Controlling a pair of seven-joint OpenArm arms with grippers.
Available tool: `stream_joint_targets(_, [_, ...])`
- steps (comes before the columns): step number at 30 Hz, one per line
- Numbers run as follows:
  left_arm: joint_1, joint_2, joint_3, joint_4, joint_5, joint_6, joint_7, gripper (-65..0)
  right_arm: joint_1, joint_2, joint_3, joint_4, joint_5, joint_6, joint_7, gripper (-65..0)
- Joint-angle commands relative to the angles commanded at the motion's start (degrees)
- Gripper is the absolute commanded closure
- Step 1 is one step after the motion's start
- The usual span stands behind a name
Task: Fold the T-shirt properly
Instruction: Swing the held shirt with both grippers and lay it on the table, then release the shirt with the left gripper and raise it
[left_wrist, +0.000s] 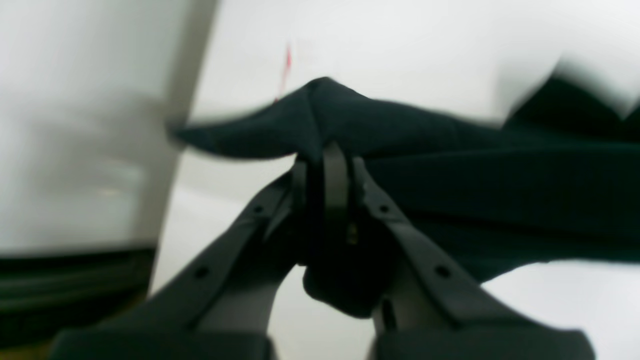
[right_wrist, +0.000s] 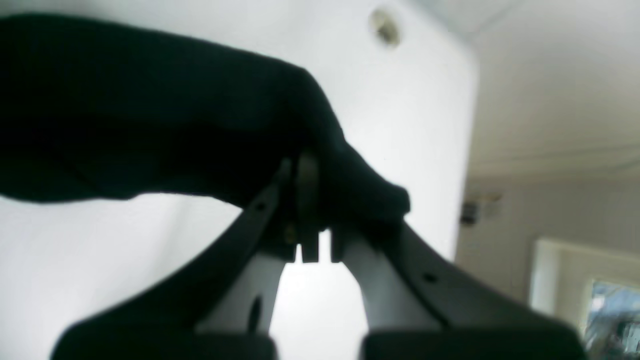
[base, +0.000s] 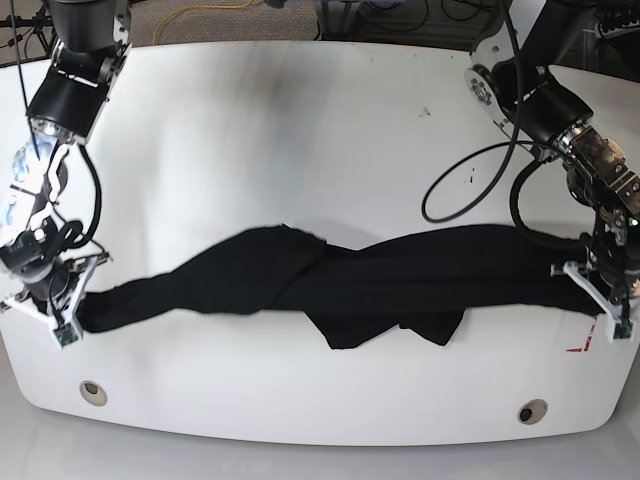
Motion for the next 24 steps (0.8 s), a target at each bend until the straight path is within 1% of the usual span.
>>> stream_joint_targets(1, [1.14, 0.00, -0.88, 0.00, 0.09, -1.05, 0.00, 0.0, -1.14, -0.53, 0.44, 0.35, 0.00, 0.00, 0.00, 0.0])
stream_joint_targets(2, [2.46, 0.00, -1.85, 0.00, 0.09, -1.27, 0.00, 0.0, -2.55, -1.23, 1.05, 0.70, 0.00, 0.00, 0.00, 0.0])
stream_joint_targets(5, [6.15, -0.18, -4.92, -0.35, 0.35, -1.27, 0.00, 0.0, -6.59, -2.99, 3.08, 1.32, 0.00, 0.00, 0.00, 0.0])
stream_joint_targets(7, [7.82, -0.97, -5.80, -0.35, 0.35, -1.27, 0.00, 0.0, -8.09, -3.69, 3.69, 1.23, 0.00, 0.00, 0.09, 0.0])
stream_joint_targets(10, [12.22, -2.55, -5.98, -0.44, 0.26, -1.27, -0.09, 0.0, -11.34, -4.57, 4.22, 1.14, 0.00, 0.00, 0.09, 0.0])
stream_joint_targets(13, [15.03, -3.25, -6.24, -0.53, 0.18, -1.27, -0.18, 0.0, -13.45, -4.75, 4.22, 1.14, 0.09, 0.00, 0.09, 0.0])
stream_joint_targets(20, [20.31, -3.34, -6.07, -0.62, 0.18, -1.27, -0.18, 0.0, -16.79, -6.68, 4.22, 1.14, -0.09, 0.00, 0.09, 0.0])
stream_joint_targets(24, [21.80, -3.34, -5.89, -1.49, 0.18, -1.27, -0.18, 0.0, -17.85, -6.77, 4.22, 1.14, 0.00, 0.00, 0.09, 0.0])
